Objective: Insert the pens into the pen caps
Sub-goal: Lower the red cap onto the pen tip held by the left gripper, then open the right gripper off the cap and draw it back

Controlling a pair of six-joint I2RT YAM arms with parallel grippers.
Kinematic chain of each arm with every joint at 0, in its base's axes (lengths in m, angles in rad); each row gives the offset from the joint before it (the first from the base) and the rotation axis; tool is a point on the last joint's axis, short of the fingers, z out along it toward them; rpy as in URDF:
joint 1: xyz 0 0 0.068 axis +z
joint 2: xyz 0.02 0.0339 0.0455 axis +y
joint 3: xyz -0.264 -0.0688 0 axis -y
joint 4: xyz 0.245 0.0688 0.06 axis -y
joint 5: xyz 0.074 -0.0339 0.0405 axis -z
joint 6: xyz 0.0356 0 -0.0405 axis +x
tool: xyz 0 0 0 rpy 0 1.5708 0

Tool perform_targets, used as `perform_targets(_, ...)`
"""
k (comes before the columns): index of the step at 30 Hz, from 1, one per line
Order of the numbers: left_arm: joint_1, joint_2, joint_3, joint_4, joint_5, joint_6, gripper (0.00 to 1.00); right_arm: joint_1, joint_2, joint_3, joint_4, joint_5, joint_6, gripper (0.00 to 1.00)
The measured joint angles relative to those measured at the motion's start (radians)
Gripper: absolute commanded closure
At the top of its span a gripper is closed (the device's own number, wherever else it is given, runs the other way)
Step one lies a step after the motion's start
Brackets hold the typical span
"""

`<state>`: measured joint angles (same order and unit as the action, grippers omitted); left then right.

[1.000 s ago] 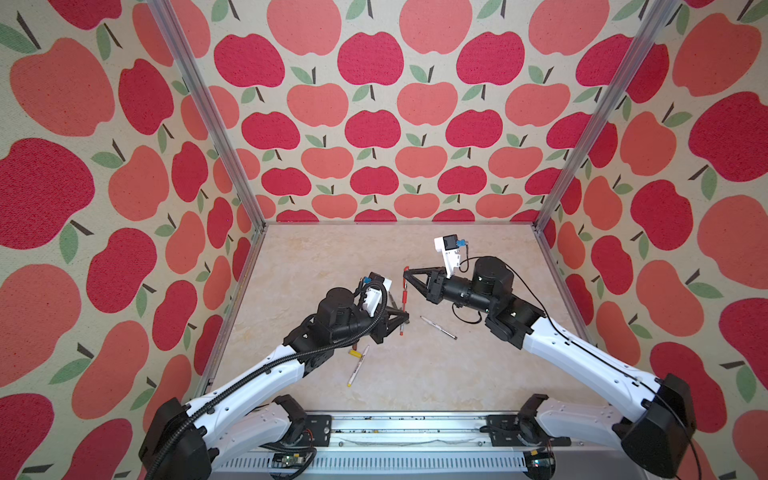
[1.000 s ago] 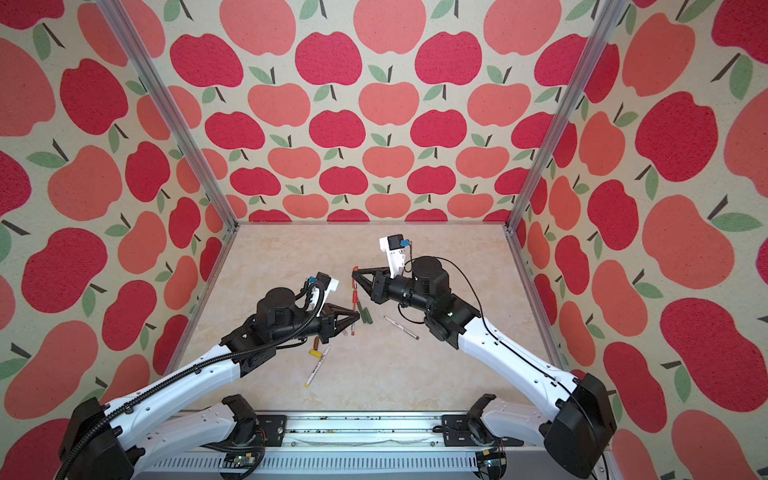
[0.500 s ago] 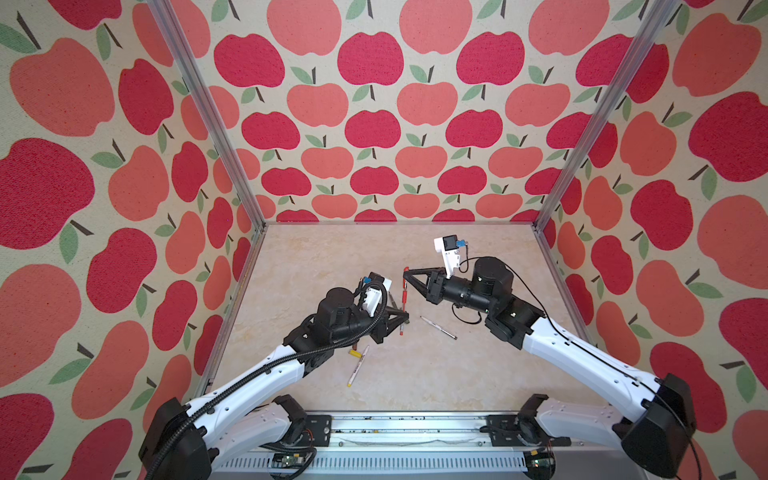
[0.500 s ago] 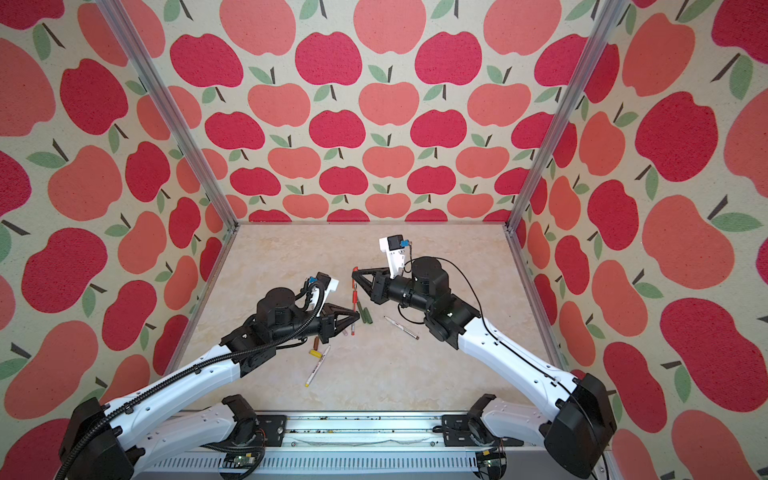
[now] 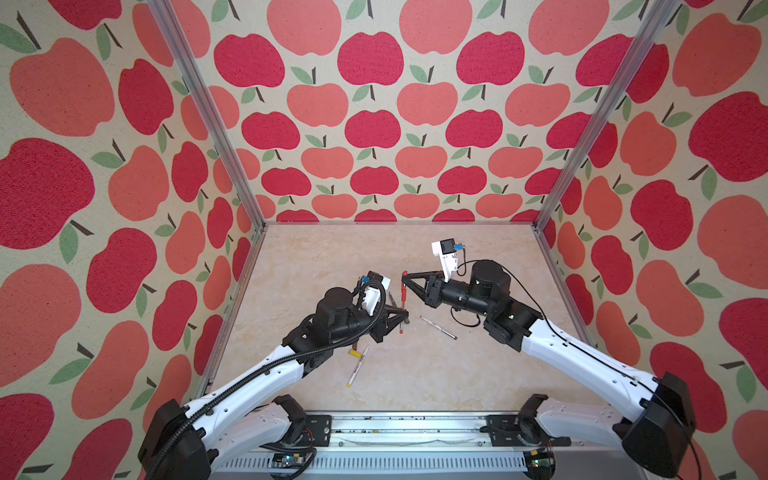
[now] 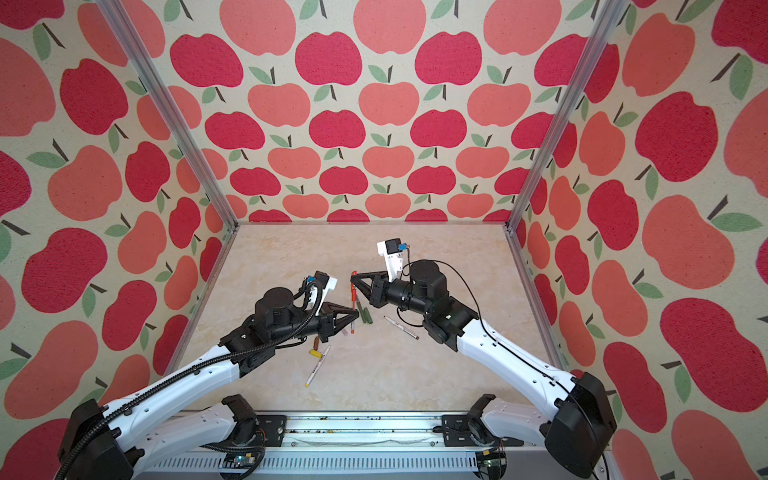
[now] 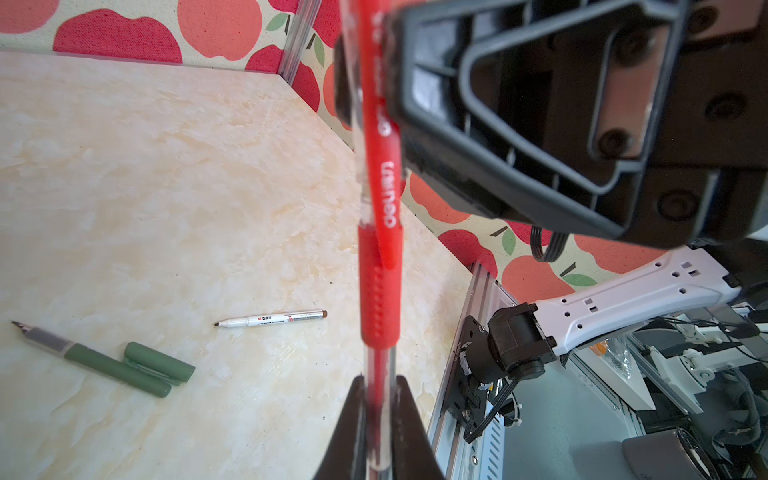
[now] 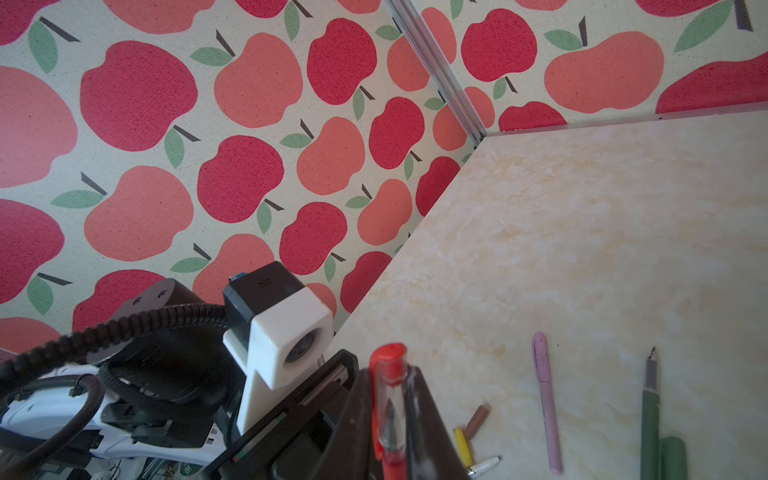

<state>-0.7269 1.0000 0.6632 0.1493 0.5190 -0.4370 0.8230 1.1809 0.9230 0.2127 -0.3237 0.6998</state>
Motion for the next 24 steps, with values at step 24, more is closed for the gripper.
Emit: perform_targets(24,0.016,-0.013,0.010,0.013,-0.019,0.055,0.95,0.020,-0.040,-0.039,0.031,-0.001,-0.013,0.65)
